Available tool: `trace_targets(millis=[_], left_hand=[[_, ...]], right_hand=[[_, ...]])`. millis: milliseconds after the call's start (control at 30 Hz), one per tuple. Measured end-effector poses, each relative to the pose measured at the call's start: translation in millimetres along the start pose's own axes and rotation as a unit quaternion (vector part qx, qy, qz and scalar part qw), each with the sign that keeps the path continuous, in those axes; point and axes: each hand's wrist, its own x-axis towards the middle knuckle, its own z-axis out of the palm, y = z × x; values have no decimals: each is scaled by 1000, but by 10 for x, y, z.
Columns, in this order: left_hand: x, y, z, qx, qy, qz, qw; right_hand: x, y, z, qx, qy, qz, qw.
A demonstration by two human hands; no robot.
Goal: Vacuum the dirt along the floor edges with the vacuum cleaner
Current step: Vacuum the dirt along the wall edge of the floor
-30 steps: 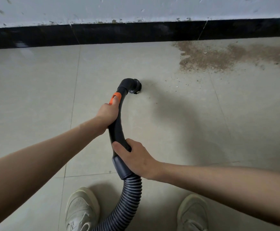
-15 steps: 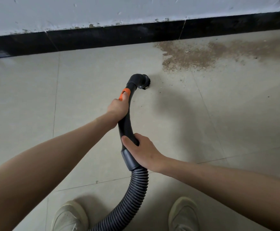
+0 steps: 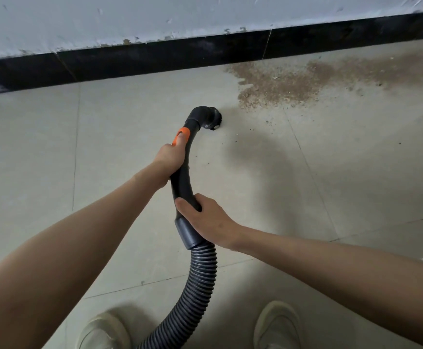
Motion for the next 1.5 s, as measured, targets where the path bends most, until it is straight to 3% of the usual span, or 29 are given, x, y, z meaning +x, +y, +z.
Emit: trace_targets(millis=[200, 433, 500, 633, 700, 1033, 1500], left_hand=[[-126, -352, -498, 21, 19, 4, 1000], [-424, -862, -1232, 5, 63, -24, 998], [-502, -1007, -1407, -14, 81, -40, 996], [-640, -1272, -1605, -40, 97, -66, 992], [-696, -1394, -1627, -52, 96, -72, 991], [-834, -1744, -1559, -74, 71, -71, 992], [-591, -1439, -1130, -56, 1, -50, 997]], right_hand=[[-26, -182, 431, 37, -147, 17, 988], [111, -424, 893, 79, -311, 100, 942], [240, -492, 951, 93, -277, 129, 948], [700, -661, 1042, 102, -98, 139, 980], [920, -755, 1112, 135, -52, 131, 981], [1129, -849, 1438, 348, -95, 191, 913], [1189, -627, 836, 407, -32, 206, 889]])
